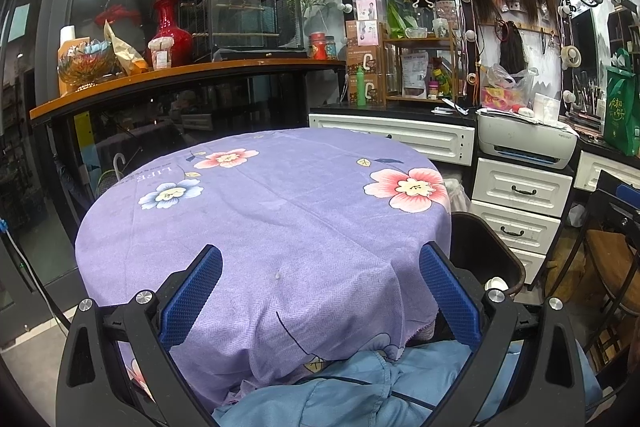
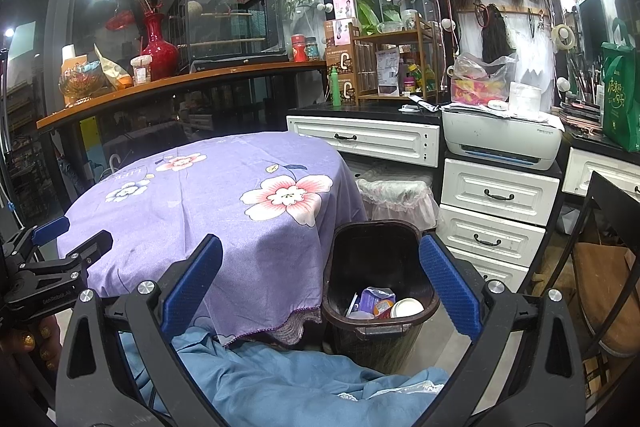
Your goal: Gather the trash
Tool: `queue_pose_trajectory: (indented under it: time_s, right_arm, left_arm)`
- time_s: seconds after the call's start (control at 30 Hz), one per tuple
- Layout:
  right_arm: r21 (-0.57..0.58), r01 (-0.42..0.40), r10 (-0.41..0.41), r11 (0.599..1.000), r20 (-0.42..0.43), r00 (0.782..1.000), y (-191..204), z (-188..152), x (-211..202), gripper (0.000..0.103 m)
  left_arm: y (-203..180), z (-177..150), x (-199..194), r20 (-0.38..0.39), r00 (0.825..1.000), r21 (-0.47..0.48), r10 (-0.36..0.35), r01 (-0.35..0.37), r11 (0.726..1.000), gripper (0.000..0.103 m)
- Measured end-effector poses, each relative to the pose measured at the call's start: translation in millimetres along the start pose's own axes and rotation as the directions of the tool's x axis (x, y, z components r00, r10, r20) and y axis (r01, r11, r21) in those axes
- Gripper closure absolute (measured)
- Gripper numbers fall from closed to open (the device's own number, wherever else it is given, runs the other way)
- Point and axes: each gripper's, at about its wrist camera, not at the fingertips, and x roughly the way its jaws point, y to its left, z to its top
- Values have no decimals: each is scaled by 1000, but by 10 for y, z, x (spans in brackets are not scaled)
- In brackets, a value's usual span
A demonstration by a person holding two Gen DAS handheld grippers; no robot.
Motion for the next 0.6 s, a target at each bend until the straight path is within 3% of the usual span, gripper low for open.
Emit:
queue_pose_trajectory:
  time_s: [0.6]
  right_arm:
    - [3, -1, 1, 1000, -4, 1000, -13, -11, 12, 6]
  left_arm:
    - [7, 5, -5, -1, 1000, -1, 8, -8, 1000, 5]
